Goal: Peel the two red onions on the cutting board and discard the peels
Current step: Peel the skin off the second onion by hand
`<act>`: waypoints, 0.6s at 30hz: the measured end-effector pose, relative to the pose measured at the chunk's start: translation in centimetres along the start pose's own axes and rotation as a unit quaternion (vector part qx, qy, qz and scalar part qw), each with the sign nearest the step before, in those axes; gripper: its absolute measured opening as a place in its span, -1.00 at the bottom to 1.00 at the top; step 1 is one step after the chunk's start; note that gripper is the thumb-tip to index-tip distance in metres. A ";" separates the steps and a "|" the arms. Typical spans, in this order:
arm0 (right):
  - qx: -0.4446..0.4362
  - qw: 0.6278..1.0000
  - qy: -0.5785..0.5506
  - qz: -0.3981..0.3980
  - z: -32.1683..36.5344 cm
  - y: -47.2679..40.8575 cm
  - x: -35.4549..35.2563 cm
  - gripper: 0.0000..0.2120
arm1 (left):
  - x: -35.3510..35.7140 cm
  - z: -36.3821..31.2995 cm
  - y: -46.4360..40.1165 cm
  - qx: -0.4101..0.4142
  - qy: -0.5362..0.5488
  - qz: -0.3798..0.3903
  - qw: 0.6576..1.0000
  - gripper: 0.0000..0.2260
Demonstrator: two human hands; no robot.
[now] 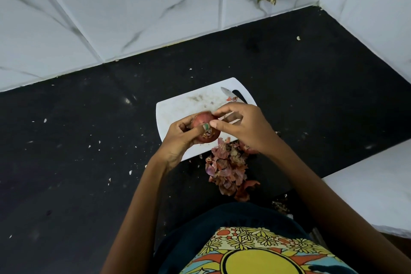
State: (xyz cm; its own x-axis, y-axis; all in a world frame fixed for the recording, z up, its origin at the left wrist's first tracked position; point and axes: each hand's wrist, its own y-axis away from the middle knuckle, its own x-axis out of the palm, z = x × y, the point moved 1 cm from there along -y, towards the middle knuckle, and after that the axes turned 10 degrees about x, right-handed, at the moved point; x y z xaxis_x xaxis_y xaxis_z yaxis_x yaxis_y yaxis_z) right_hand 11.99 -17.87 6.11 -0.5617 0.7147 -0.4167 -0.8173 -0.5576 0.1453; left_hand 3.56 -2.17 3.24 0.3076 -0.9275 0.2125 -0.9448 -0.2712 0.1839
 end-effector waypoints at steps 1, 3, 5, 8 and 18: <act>-0.011 1.000 0.002 0.001 0.0 0.1 0.1 -0.80 | 0.1 -0.2 0.0 0.000 0.007 -0.002 1.000 -0.76; -0.042 0.999 -0.001 -0.018 0.2 0.2 0.5 -0.81 | 0.2 -0.3 0.0 0.000 0.012 -0.004 1.000 -0.64; -0.070 0.996 -0.010 -0.046 0.6 0.2 0.9 -0.85 | 0.2 -0.7 -0.1 0.003 0.017 -0.007 1.000 -0.55; -0.081 0.993 -0.003 -0.081 0.9 0.1 1.1 -0.93 | 0.1 -1.0 -0.2 0.012 0.015 -0.006 1.000 -0.58; -0.150 0.971 0.086 -0.165 2.4 -1.1 1.8 -0.97 | 0.4 -2.7 -0.7 0.034 0.018 -0.019 0.999 -0.68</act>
State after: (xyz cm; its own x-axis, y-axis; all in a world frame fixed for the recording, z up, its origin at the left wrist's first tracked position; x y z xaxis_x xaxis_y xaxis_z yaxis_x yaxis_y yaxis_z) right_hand 11.58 -14.95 7.37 -0.2245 0.8088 -0.5435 -0.8608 -0.4260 -0.2785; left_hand 4.67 -1.70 5.75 0.3451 -0.9070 0.2413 -0.9379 -0.3233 0.1260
